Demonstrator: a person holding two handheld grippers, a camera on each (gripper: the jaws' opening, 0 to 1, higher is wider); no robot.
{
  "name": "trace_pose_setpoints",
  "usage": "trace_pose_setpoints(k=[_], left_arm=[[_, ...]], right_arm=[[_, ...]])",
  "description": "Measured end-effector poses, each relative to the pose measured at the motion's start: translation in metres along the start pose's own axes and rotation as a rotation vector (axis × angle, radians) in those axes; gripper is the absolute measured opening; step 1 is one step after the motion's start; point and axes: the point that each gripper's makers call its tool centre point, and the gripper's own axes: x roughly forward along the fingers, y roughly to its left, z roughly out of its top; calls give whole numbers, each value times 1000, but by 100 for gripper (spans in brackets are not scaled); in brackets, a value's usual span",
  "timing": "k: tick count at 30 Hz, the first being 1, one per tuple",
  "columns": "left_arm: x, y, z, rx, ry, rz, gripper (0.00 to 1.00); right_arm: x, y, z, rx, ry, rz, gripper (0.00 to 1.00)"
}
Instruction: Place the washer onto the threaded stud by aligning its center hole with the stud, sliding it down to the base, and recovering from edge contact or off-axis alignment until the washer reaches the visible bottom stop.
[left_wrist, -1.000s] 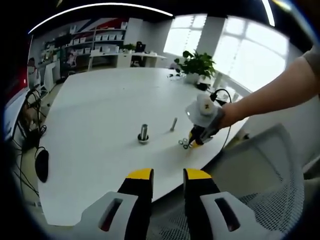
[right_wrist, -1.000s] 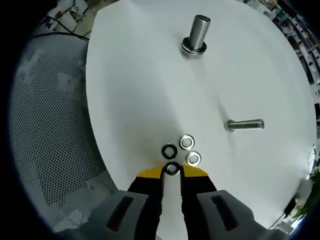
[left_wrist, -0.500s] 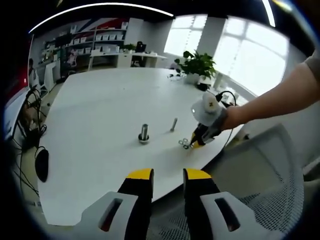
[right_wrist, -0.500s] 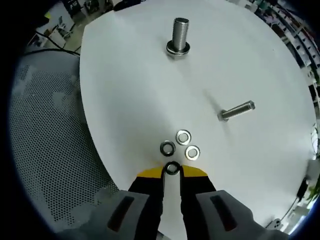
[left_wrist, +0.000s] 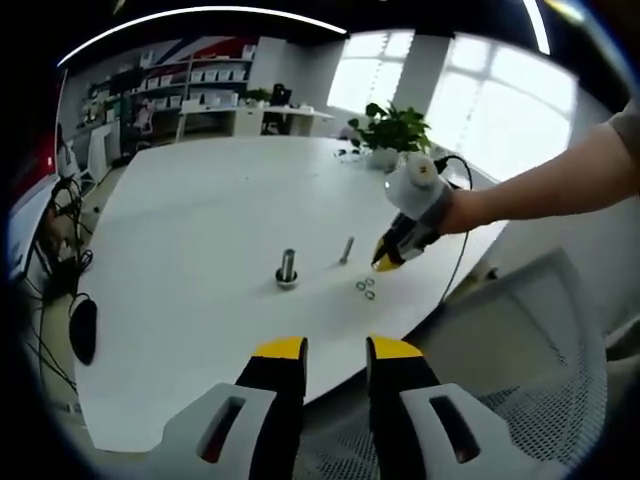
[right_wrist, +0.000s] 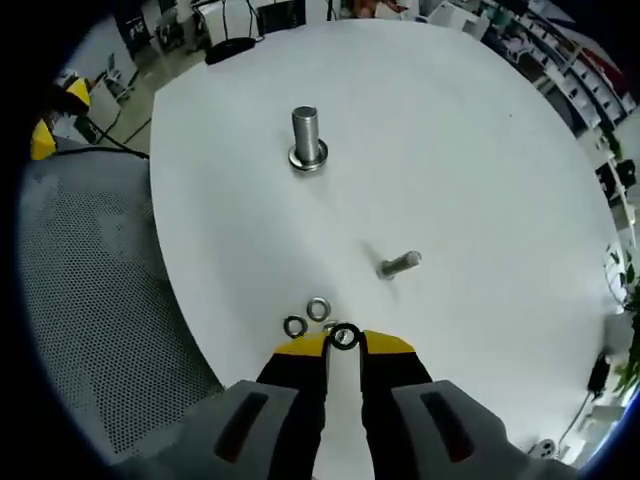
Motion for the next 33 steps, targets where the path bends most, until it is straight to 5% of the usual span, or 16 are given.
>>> trace_pose_setpoints(k=[9, 33], left_arm=[[0, 0, -1, 1, 6, -2, 21], [0, 1, -1, 0, 0, 7, 21]], right_arm=[[-10, -24, 24, 30, -49, -30, 13], [-2, -28, 42, -60, -30, -56, 13]])
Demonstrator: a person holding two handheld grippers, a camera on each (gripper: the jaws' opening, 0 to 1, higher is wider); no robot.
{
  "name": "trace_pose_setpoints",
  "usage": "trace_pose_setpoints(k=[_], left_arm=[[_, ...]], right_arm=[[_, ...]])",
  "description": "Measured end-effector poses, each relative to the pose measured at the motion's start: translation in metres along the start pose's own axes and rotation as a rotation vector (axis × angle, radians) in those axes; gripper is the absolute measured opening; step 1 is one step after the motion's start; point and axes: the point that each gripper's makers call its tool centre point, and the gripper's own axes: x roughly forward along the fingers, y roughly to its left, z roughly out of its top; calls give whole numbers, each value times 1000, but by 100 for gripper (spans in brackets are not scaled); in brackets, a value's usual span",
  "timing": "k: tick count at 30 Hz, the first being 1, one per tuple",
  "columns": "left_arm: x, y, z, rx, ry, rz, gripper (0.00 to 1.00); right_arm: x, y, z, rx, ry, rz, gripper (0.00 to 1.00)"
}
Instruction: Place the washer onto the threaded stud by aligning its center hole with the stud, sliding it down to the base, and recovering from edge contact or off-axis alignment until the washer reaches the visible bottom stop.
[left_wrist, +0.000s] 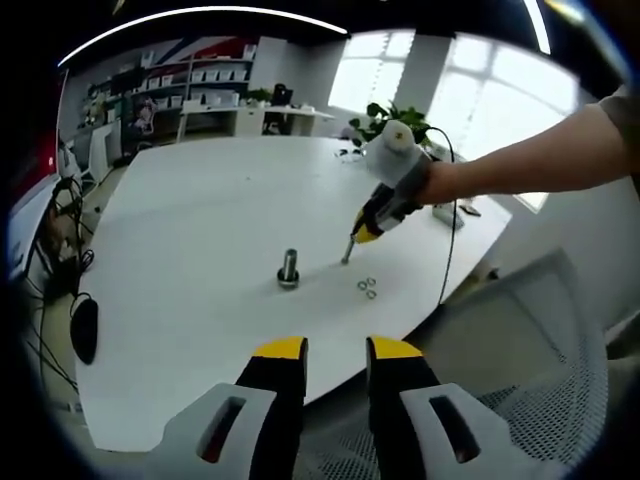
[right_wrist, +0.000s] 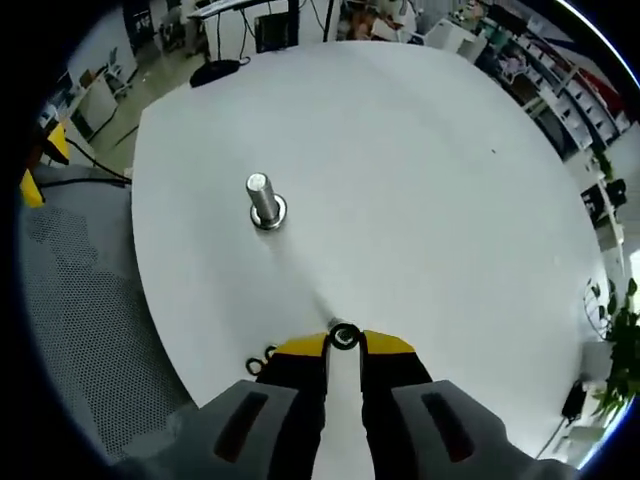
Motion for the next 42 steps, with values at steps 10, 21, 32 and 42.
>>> trace_pose_setpoints(k=[10, 21, 32, 42], left_arm=[[0, 0, 0, -2, 1, 4, 21], [0, 2, -1, -6, 4, 9, 21], [1, 1, -2, -7, 11, 8, 21], [2, 1, -2, -4, 18, 6, 20]], right_arm=[[13, -1, -6, -3, 27, 15, 13], [32, 1, -14, -5, 66, 34, 13], [45, 3, -23, 16, 99, 49, 14], [50, 5, -27, 36, 104, 48, 14]])
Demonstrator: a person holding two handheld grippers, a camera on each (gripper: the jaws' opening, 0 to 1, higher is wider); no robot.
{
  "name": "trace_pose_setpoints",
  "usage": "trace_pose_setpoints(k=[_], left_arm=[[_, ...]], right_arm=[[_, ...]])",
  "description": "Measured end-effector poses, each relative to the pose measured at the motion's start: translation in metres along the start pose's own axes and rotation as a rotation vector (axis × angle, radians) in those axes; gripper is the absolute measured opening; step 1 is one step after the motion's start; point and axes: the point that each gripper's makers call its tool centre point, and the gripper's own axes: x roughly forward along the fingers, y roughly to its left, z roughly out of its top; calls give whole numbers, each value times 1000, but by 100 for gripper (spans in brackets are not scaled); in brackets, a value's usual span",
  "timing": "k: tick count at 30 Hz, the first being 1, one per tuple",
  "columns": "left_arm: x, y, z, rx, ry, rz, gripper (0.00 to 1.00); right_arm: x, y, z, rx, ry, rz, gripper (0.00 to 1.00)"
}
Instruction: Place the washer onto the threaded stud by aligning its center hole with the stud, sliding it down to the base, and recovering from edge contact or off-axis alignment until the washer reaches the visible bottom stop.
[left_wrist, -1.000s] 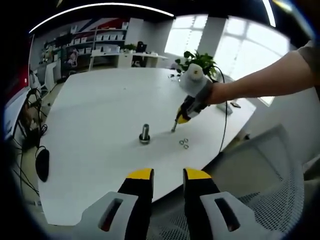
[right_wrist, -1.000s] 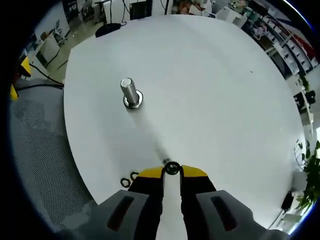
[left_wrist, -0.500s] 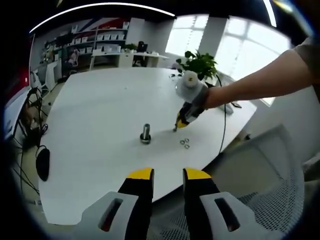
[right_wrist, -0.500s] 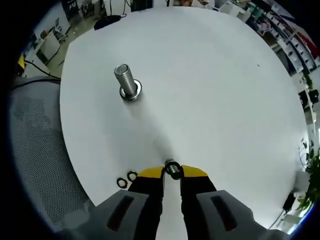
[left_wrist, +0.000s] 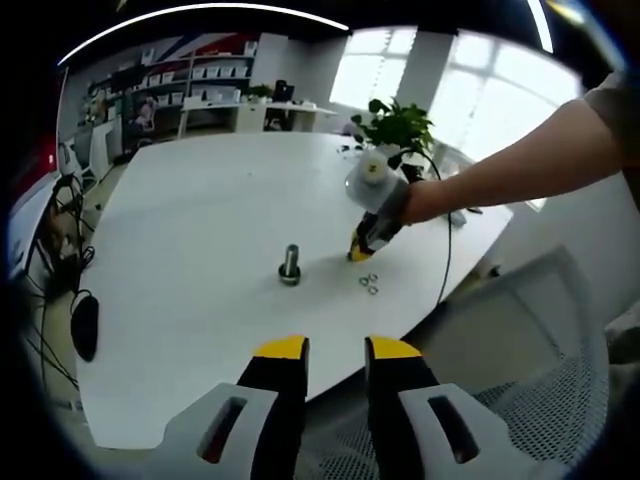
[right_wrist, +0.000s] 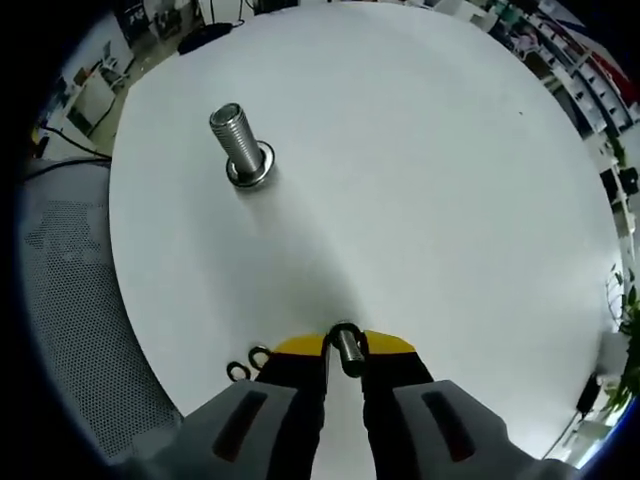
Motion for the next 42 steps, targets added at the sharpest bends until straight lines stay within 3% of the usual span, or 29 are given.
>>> trace_pose_setpoints(k=[8, 13, 18, 25, 30, 42], left_arm=[[0, 0, 0, -1, -2, -1, 20], [-1, 1, 1, 2, -6, 2, 19], [-1, 1, 1, 2, -5, 1, 19], [-1, 0, 0, 4, -7, -1, 19], [-1, 1, -2, 5, 4, 6, 19], [-1, 0, -2, 11, 11, 4, 19]], right_arm=[[1, -1, -3, 28, -2, 4, 16], [-3, -3, -6, 44, -9, -12, 23], [-7, -1, -21, 43, 13, 1, 23], [-12, 23, -34, 22, 13, 61, 23], [-8, 32, -45, -3, 43, 60, 23], [-6, 41, -40, -17, 25, 77, 22]])
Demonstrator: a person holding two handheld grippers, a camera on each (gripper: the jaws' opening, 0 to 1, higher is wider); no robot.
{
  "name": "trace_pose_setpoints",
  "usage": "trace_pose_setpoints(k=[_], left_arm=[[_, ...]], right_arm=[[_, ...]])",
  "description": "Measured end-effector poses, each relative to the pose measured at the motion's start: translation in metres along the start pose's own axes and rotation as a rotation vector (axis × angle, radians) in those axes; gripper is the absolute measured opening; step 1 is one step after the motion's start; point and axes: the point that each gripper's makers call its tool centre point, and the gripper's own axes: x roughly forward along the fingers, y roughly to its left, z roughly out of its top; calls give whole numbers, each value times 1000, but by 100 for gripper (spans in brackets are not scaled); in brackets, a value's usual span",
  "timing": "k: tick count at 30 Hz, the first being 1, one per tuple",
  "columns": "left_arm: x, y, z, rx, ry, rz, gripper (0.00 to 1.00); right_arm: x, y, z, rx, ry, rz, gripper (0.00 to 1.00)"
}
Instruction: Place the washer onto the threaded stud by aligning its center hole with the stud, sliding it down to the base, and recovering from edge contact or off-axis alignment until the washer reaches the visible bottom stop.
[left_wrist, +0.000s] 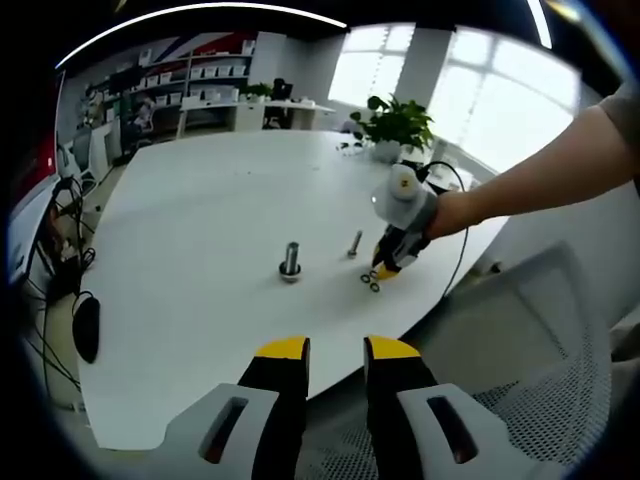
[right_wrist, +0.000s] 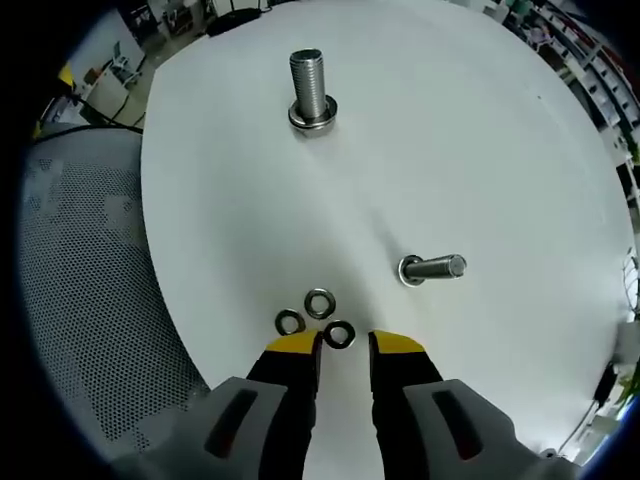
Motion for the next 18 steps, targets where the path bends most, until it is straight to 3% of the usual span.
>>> trace_pose_setpoints(k=[2, 9, 13, 18], left_arm=[[0, 0, 0, -1, 1, -2, 19], [0, 0, 0, -3, -3, 1, 19], [-1, 1, 1, -7, -6, 8, 19], [0, 2, 1, -8, -5, 10, 18]], right_arm=[[0, 3, 0, -37, 4, 4, 21], [2, -1, 1, -3, 30, 12, 18], [2, 0, 1, -78, 74, 8, 16], [3, -1, 1, -25, 105, 8, 15]])
